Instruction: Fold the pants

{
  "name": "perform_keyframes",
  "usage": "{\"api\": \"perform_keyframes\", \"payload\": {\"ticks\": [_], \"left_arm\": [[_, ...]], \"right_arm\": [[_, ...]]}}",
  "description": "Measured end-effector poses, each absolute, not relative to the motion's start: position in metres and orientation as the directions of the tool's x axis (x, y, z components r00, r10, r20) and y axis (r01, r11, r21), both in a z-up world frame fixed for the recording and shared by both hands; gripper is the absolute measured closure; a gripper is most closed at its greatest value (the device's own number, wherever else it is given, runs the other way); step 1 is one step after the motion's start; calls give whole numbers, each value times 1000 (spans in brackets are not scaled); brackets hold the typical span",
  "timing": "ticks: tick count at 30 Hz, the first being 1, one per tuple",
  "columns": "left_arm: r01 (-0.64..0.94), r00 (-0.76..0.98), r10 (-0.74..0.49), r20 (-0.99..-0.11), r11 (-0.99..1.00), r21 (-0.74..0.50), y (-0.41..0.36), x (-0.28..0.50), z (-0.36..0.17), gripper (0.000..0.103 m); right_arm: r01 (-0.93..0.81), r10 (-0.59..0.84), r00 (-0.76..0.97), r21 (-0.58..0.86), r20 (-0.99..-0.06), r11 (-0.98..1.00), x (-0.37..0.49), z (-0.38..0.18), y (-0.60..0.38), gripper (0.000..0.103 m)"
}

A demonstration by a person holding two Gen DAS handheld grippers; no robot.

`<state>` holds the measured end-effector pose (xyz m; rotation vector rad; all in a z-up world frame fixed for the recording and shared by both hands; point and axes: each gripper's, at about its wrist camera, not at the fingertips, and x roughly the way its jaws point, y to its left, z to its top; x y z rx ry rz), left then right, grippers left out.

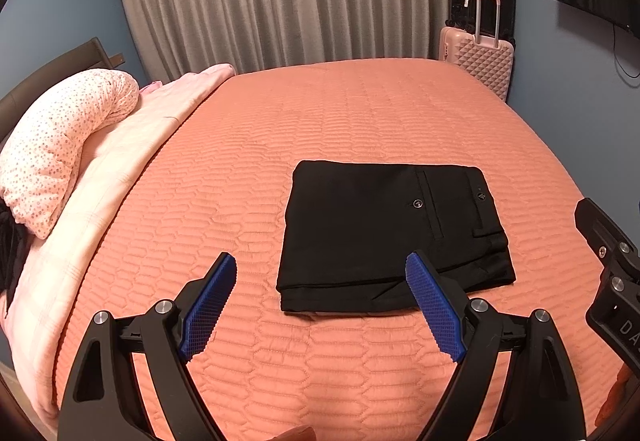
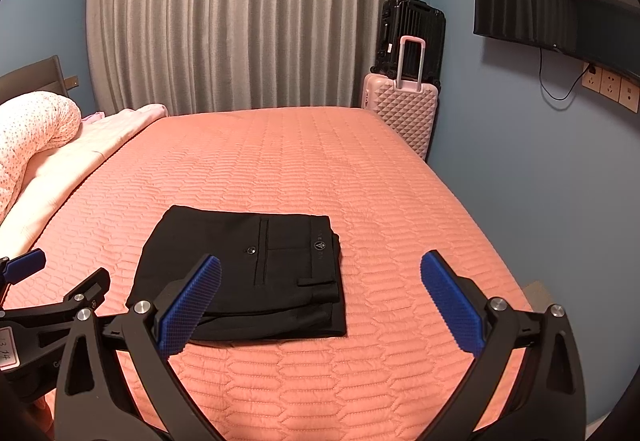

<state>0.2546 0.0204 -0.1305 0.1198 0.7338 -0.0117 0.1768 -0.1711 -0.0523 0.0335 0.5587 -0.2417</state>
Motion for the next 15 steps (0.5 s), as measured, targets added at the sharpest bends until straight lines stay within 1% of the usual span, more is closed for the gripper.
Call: {"api": "perform_keyframes", "payload": {"ticks": [15], "left_arm": [[63, 732, 17, -681, 994, 93, 23, 259, -139, 18]], "right_arm": [[233, -217, 816, -38, -536, 972, 180, -55, -171, 5]]}}
